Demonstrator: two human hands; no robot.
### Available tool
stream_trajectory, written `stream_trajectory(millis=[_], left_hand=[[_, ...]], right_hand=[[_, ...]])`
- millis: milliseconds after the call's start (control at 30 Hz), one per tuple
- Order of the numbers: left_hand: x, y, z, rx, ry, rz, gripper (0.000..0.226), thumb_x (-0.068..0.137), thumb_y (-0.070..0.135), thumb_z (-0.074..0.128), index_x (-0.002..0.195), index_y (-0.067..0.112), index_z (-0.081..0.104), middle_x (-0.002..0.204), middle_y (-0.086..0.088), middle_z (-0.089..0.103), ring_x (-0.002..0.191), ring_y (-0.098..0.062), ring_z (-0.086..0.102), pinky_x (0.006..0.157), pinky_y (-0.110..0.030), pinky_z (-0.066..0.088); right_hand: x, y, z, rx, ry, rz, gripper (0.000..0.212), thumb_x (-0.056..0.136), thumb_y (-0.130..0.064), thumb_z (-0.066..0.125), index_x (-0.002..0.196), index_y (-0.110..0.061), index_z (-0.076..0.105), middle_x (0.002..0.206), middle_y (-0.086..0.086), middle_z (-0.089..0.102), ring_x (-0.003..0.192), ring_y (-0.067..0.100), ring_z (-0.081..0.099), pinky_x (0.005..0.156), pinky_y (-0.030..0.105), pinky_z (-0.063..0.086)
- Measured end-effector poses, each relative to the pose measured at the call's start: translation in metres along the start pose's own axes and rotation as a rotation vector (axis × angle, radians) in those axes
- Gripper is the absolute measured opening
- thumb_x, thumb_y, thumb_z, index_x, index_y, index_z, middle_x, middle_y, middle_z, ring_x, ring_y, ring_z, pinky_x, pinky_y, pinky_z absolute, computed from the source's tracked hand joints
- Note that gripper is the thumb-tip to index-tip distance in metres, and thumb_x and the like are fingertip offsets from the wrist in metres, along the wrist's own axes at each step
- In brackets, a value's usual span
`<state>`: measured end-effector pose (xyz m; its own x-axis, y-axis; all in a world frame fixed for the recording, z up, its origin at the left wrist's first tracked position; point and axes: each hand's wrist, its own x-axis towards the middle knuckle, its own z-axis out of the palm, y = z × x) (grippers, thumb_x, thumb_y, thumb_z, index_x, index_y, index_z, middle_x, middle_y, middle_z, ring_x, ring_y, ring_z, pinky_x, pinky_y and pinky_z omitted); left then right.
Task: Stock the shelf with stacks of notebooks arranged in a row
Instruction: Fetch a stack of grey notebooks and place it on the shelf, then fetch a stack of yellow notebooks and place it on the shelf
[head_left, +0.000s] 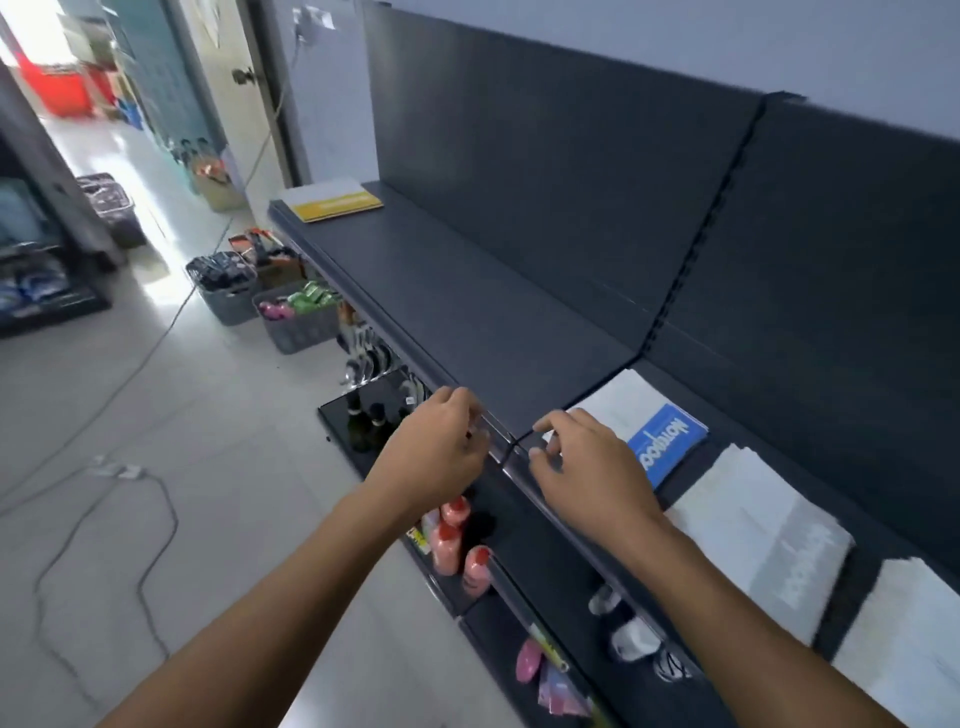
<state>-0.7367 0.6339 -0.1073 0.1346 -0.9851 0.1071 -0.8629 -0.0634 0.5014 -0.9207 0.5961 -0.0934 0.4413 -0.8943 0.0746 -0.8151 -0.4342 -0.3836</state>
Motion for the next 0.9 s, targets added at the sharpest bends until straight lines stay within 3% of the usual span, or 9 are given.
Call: stream_trajectory(millis=[200, 433, 600, 900], left_hand=[[0.029, -0.066, -0.036, -0.028, 0.042, -0.054, 0.018, 0.094, 0.025, 0.052, 0.110, 0.018, 0.056, 0.106, 0.004, 0.055, 0.095, -0.018, 0.056, 0.083, -0.039, 0.051], [0.072, -0.137, -0.070, -0.013, 0.059, -0.122, 0.021, 0.096, 0.027, 0.054, 0.115, 0.019, 0.057, 0.108, 0.004, 0.055, 0.095, -0.016, 0.056, 0.082, -0.032, 0.049], [0.133, -0.197, -0.101, 0.017, 0.073, -0.131, 0.022, 0.097, 0.033, 0.053, 0.115, 0.022, 0.057, 0.109, 0.006, 0.057, 0.092, -0.014, 0.060, 0.082, -0.038, 0.054], [0.230, -0.302, -0.148, 0.017, 0.091, -0.170, 0.022, 0.096, 0.031, 0.055, 0.117, 0.023, 0.058, 0.107, 0.009, 0.059, 0.089, -0.008, 0.060, 0.079, -0.029, 0.052]], right_hand=[[0.068, -0.056, 0.021, -0.019, -0.035, -0.073, 0.027, 0.100, -0.034, 0.054, 0.124, -0.025, 0.058, 0.115, -0.008, 0.059, 0.098, 0.016, 0.059, 0.074, 0.027, 0.040], [0.153, -0.115, 0.057, 0.014, -0.087, -0.164, 0.020, 0.100, -0.033, 0.052, 0.118, -0.025, 0.058, 0.110, -0.008, 0.057, 0.094, 0.015, 0.059, 0.078, 0.033, 0.051], [0.232, -0.145, 0.082, 0.060, -0.073, -0.181, 0.022, 0.100, -0.033, 0.052, 0.120, -0.025, 0.058, 0.109, -0.010, 0.057, 0.090, 0.011, 0.055, 0.073, 0.027, 0.041], [0.383, -0.204, 0.122, 0.080, -0.098, -0.195, 0.017, 0.098, -0.032, 0.053, 0.112, -0.025, 0.060, 0.103, -0.009, 0.059, 0.089, 0.017, 0.061, 0.079, 0.037, 0.053]])
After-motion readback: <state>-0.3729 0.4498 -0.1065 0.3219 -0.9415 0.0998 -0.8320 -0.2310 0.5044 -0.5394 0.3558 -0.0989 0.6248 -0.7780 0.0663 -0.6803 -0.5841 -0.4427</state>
